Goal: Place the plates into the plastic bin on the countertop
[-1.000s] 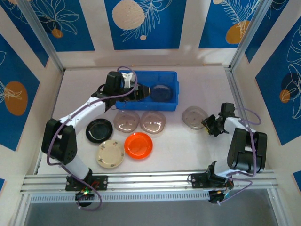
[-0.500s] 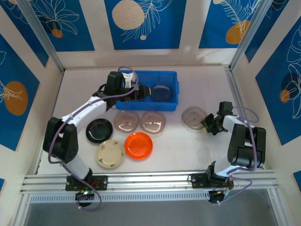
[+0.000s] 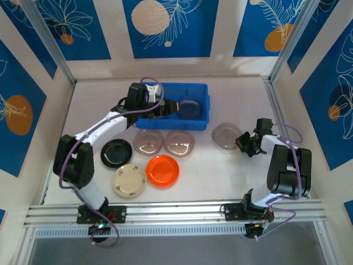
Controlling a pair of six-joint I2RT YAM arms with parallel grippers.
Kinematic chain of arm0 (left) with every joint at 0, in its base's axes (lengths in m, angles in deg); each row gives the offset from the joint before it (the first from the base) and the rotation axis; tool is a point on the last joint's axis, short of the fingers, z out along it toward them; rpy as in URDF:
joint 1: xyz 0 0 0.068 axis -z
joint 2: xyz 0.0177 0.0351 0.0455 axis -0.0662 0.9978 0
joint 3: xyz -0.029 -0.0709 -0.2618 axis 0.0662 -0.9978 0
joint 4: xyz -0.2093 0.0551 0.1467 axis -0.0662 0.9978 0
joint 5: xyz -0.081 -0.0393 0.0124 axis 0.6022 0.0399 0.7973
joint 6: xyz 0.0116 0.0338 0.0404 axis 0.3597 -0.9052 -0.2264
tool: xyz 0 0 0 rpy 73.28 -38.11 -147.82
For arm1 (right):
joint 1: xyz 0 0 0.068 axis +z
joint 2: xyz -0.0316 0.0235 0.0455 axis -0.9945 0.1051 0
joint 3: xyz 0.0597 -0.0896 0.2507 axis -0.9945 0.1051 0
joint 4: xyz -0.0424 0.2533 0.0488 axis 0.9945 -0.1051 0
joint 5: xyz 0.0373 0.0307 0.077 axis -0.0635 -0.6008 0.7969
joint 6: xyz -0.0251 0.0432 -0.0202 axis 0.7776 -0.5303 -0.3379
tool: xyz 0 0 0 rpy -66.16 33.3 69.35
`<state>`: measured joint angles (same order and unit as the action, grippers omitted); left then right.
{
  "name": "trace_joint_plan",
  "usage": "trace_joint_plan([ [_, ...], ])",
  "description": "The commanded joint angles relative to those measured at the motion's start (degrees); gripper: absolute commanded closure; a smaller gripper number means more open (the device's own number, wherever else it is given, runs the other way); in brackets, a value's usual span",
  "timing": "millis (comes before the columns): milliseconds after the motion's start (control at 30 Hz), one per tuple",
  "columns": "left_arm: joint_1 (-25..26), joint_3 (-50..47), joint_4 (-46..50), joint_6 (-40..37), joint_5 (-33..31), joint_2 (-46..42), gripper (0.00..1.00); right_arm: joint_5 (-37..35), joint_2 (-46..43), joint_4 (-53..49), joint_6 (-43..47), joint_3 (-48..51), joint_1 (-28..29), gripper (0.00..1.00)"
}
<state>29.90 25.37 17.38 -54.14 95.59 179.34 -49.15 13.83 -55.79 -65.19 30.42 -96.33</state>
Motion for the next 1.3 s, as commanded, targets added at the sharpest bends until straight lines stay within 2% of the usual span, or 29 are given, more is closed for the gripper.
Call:
trace_joint_plan([
  [0,0.67,2.55,0.43,-0.43,0.95,0.52,0.0,-4.47,-6.38,-5.66,-0.02,-0.91,-0.03,1.0],
  [267,0.7,4.87,3.79,-3.22,-0.41,0.97,0.0,-12.1,-21.42,-15.35,-0.13,-7.53,1.54,1.0],
  [467,0.62,6.13,3.56,-3.77,0.63,1.16,0.0,-11.34,-24.93,-19.15,0.88,-15.15,4.83,1.0],
  [767,0.43,5.64,2.47,-3.43,3.01,0.63,0.01,-1.03,-16.4,-17.05,4.09,-23.86,13.89,1.0],
  [900,0.43,5.05,2.39,-3.39,3.87,0.12,0.03,0.67,-11.55,-16.34,5.21,-26.89,17.22,1.0],
  [1100,0.4,4.5,1.74,-3.32,4.54,0.3,0.09,3.56,-5.9,-14.98,6.75,-30.22,20.46,1.0],
  [1267,0.43,5.02,1.21,-2.51,5.31,2.03,0.18,6.31,-2.46,-14.73,7.93,-33.2,23.35,1.0],
])
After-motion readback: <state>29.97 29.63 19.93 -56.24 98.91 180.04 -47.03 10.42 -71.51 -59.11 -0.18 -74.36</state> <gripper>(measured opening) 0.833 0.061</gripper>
